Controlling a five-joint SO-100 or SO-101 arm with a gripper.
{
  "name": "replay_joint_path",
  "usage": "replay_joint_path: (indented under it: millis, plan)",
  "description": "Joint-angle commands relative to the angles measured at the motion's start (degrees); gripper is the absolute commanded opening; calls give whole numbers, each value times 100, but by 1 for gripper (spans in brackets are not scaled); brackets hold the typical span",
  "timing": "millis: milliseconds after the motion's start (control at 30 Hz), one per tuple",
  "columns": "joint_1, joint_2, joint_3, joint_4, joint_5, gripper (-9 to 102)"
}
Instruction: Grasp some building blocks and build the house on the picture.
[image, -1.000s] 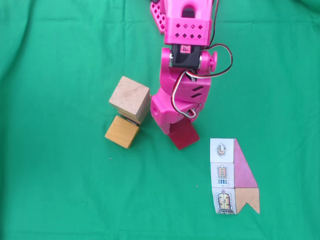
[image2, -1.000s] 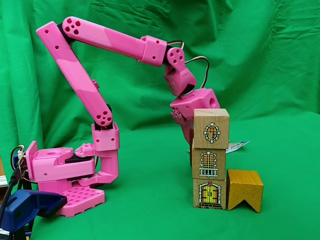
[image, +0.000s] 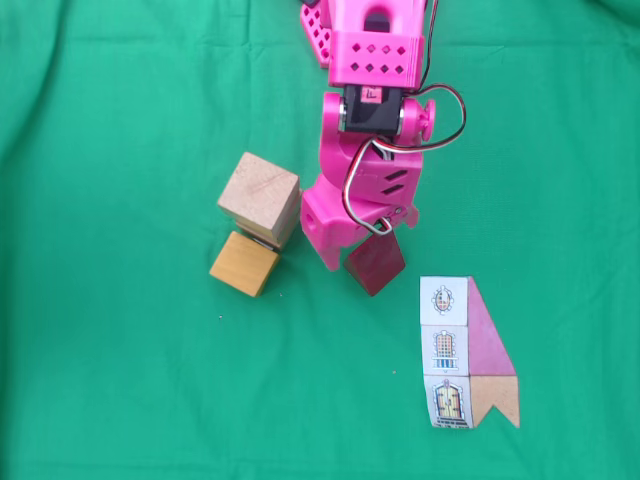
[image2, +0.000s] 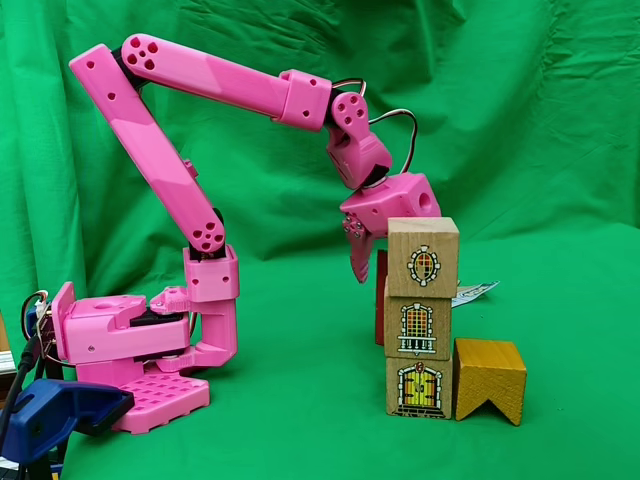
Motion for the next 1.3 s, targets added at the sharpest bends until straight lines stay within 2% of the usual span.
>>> replay_joint_path:
  millis: [0,233,1267]
  plan:
    - [26,88,-114,-141,-44,46]
    - [18,35,-9,-765,-44,47]
    - [-255,-176,299,-765,-44,46]
